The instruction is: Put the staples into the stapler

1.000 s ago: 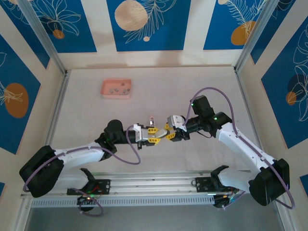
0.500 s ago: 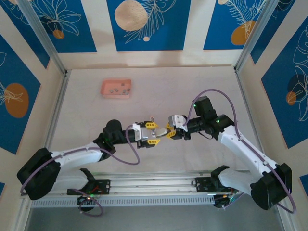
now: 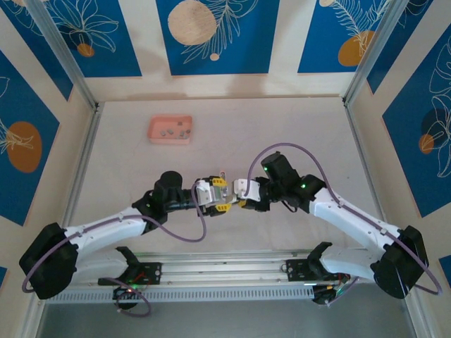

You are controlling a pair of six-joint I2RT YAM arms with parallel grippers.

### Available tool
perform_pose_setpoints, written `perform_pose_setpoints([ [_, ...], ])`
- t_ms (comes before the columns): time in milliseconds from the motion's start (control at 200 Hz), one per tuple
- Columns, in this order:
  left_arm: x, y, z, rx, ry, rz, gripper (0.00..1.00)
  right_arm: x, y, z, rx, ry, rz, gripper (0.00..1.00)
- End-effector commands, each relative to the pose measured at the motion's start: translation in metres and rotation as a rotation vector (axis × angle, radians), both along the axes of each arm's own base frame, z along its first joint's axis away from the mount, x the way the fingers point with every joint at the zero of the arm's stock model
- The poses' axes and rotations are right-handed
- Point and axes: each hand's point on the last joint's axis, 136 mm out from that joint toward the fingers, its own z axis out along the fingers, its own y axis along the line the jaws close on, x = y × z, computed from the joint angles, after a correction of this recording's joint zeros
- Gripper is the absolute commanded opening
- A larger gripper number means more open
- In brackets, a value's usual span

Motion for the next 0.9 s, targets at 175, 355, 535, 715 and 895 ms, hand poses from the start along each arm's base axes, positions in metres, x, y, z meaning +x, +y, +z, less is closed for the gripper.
perform_pose_setpoints([
  [175, -0.006, -0.008, -0.003, 0.029, 0.024, -0.068, 0.54, 0.004, 0.017, 0.012, 0.041, -0.029, 0.001, 0.11],
  [355, -0.007, -0.012, -0.004, 0.022, 0.032, -0.084, 0.49, 0.002, 0.023, 0.012, 0.048, -0.019, 0.021, 0.11],
  [535, -0.006, -0.013, -0.002, 0.015, 0.028, -0.085, 0.4, 0.0, 0.027, 0.013, 0.058, -0.013, 0.036, 0.11],
  [715, -0.006, -0.013, -0.003, 0.017, 0.028, -0.085, 0.33, 0.0, 0.029, 0.016, 0.074, -0.011, 0.041, 0.11],
  [895, -0.009, -0.013, -0.004, 0.021, 0.039, -0.093, 0.26, 0.001, 0.029, 0.017, 0.084, -0.01, 0.037, 0.11],
])
